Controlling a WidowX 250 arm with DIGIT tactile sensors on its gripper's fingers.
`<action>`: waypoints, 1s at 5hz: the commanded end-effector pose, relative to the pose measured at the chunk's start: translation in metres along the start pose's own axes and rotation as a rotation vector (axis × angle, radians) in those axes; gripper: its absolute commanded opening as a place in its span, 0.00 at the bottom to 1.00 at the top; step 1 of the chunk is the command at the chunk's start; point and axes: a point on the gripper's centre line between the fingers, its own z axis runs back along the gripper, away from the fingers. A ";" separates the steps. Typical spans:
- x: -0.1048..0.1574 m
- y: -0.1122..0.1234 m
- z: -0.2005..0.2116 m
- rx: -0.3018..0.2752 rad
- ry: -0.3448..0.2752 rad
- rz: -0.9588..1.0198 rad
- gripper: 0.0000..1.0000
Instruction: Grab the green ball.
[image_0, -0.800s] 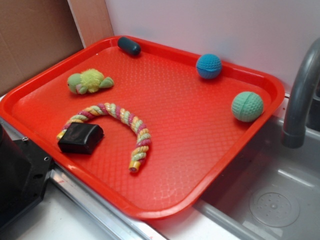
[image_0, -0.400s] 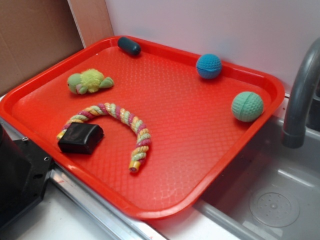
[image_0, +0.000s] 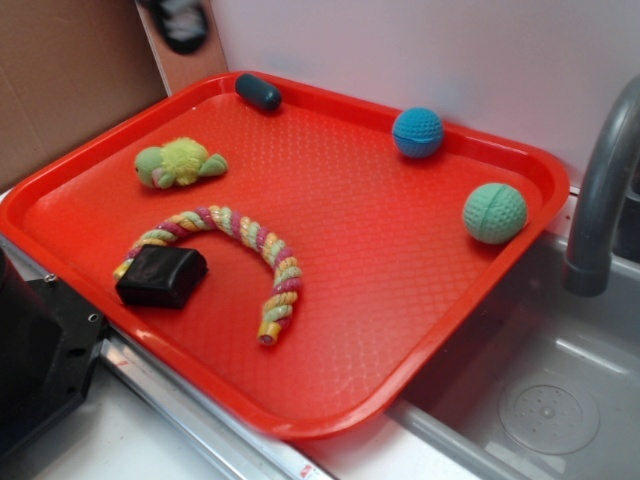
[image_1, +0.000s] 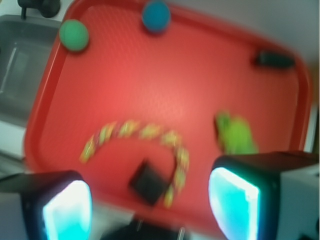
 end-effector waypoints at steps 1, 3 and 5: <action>0.080 -0.037 -0.059 -0.051 -0.123 -0.398 1.00; 0.113 -0.087 -0.109 -0.030 -0.064 -0.574 1.00; 0.126 -0.096 -0.120 -0.064 -0.039 -0.624 1.00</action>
